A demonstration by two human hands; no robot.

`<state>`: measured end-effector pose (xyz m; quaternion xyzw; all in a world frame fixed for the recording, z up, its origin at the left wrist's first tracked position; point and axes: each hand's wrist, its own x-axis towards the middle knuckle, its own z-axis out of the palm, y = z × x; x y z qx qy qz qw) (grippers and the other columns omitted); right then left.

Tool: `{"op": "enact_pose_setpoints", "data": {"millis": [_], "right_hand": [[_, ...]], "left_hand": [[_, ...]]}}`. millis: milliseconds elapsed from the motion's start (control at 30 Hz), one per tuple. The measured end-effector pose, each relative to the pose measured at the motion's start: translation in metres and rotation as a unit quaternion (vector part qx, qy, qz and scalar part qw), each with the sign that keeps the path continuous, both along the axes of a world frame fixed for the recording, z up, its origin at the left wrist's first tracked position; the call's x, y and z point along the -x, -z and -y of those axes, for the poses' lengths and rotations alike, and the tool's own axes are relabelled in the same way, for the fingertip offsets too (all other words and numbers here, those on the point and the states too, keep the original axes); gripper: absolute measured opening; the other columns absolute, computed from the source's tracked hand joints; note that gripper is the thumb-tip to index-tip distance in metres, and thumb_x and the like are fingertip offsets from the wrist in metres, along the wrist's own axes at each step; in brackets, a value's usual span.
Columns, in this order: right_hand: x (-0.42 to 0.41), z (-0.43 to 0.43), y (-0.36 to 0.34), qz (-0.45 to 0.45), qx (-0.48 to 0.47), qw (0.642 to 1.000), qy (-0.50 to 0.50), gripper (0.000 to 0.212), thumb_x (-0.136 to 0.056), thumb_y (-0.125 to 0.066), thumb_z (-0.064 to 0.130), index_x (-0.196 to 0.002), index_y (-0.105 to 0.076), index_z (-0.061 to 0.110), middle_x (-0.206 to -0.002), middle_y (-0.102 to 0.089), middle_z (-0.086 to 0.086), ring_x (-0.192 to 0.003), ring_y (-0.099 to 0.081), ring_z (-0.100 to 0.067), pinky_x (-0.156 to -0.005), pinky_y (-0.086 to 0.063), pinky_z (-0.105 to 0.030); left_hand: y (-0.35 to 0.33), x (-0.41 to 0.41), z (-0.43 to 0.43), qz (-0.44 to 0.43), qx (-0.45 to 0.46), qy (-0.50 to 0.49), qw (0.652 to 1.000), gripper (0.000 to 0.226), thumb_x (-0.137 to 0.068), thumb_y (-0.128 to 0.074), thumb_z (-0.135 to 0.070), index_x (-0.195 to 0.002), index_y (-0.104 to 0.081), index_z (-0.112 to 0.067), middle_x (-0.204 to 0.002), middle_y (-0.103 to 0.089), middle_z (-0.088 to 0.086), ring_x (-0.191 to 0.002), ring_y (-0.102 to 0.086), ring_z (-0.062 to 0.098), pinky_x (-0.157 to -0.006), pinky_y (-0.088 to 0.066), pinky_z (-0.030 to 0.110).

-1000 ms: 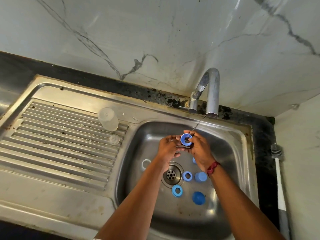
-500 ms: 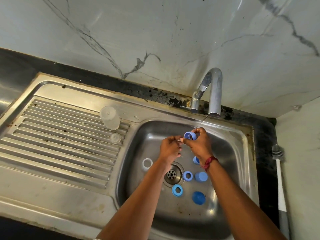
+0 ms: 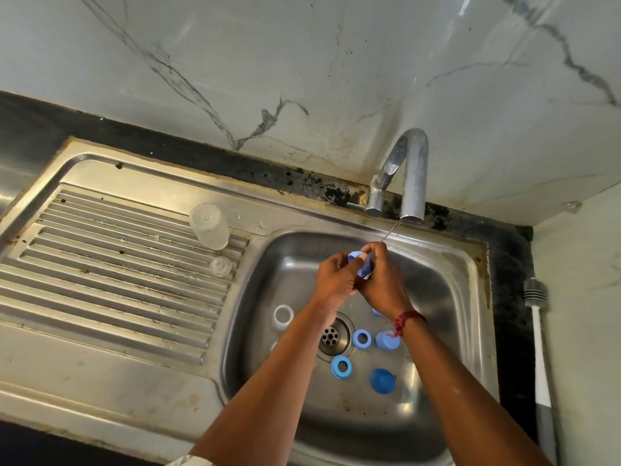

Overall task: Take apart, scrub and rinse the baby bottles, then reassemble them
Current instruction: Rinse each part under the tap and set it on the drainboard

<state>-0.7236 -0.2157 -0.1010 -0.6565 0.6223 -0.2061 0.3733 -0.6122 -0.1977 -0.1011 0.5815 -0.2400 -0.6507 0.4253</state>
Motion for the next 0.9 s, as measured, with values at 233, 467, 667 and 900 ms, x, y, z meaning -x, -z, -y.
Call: {"op": "enact_pose_setpoints", "data": {"millis": [233,467,667,900], "right_hand": [[0.021,0.003,-0.003,0.091,-0.061,0.992,-0.055,0.042,-0.078,-0.082,0.020,-0.115,-0.066,0.031,-0.100,-0.072,0.010,-0.092,-0.068,-0.002,-0.083,-0.055,-0.028],[0.016,0.010,-0.014,0.054,-0.054,0.997,0.032,0.045,-0.075,-0.081,0.047,-0.078,-0.063,0.005,-0.072,-0.067,-0.017,-0.061,-0.060,-0.030,-0.065,-0.057,-0.045],[0.014,0.009,-0.019,-0.007,-0.053,0.998,0.026,0.074,-0.089,-0.046,0.066,-0.069,-0.063,-0.004,-0.064,-0.064,-0.023,-0.056,-0.059,-0.036,-0.061,-0.055,-0.045],[0.010,0.007,-0.017,0.044,-0.074,0.994,0.063,0.074,-0.096,-0.029,0.062,-0.097,-0.068,0.000,-0.080,-0.068,-0.027,-0.073,-0.068,-0.041,-0.064,-0.058,-0.051]], "left_hand": [[-0.003,-0.008,0.000,0.004,-0.037,0.019,0.999,0.048,-0.100,-0.048,-0.052,-0.104,-0.067,-0.008,-0.077,-0.066,0.006,-0.075,-0.062,0.018,-0.068,-0.046,0.030],[-0.005,-0.009,0.003,-0.055,-0.050,0.029,0.997,0.045,-0.099,-0.048,-0.054,-0.117,-0.065,-0.016,-0.102,-0.072,0.006,-0.092,-0.070,0.021,-0.083,-0.057,0.040],[-0.007,-0.016,0.005,-0.159,-0.046,0.011,0.986,0.034,-0.094,-0.062,-0.029,-0.122,-0.065,-0.009,-0.099,-0.069,0.013,-0.085,-0.069,0.024,-0.081,-0.058,0.038],[-0.011,-0.008,0.003,-0.135,-0.021,0.052,0.989,0.032,-0.098,-0.060,-0.037,-0.114,-0.066,-0.010,-0.092,-0.070,0.012,-0.078,-0.070,0.020,-0.074,-0.059,0.034]]}}
